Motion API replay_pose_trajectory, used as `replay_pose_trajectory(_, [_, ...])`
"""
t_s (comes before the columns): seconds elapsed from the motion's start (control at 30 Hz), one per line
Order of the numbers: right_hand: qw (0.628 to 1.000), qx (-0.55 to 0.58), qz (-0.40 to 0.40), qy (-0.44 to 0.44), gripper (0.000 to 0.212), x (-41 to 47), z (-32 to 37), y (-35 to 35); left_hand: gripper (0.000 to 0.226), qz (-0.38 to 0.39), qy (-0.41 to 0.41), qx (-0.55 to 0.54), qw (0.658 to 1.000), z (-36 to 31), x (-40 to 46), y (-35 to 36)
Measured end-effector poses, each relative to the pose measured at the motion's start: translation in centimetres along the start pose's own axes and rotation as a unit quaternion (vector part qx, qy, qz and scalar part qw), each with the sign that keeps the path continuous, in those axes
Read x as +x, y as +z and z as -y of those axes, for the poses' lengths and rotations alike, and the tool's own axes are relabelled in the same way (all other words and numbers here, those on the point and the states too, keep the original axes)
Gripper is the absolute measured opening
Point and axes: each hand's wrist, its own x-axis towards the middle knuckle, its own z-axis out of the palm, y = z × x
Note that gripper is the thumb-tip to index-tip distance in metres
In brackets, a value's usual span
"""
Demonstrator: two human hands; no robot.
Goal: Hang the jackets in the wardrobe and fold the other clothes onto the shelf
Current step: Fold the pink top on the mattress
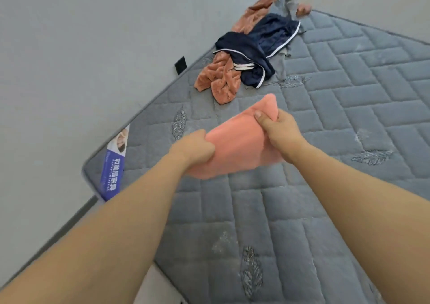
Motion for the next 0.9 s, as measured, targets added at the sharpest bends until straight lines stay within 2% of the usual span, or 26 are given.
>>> replay_pose_trajectory(0.13, [0.996,0.055,0.017,-0.066,0.032,-6.8,11.6,1.0,0.044,-0.149,-0.005,0.073,0.986,0.7,-11.3,-10.3])
replay_pose_trajectory(0.3, [0.986,0.018,0.043,-0.159,0.051,-14.7,25.6,4.6,0.045,-0.291,-0.058,0.132,0.946,3.7,-24.7,-21.3])
replay_pose_trajectory(0.37, [0.981,0.018,0.045,-0.190,0.053,-17.8,29.8,6.8,0.039,-0.315,-0.085,0.127,0.937,5.5,-29.6,-24.3])
replay_pose_trajectory(0.47, [0.972,0.019,0.058,-0.225,0.057,-22.3,34.5,10.6,0.024,-0.304,-0.138,0.083,0.939,8.5,-36.6,-27.5])
replay_pose_trajectory(0.7, [0.948,0.066,0.155,-0.269,0.059,-34.1,39.6,18.8,0.022,-0.328,-0.264,0.040,0.906,14.7,-52.8,-28.9])
replay_pose_trajectory(0.9, [0.906,0.097,0.262,-0.318,0.060,-47.1,40.9,21.8,0.023,-0.398,-0.380,0.049,0.833,14.9,-68.7,-23.8])
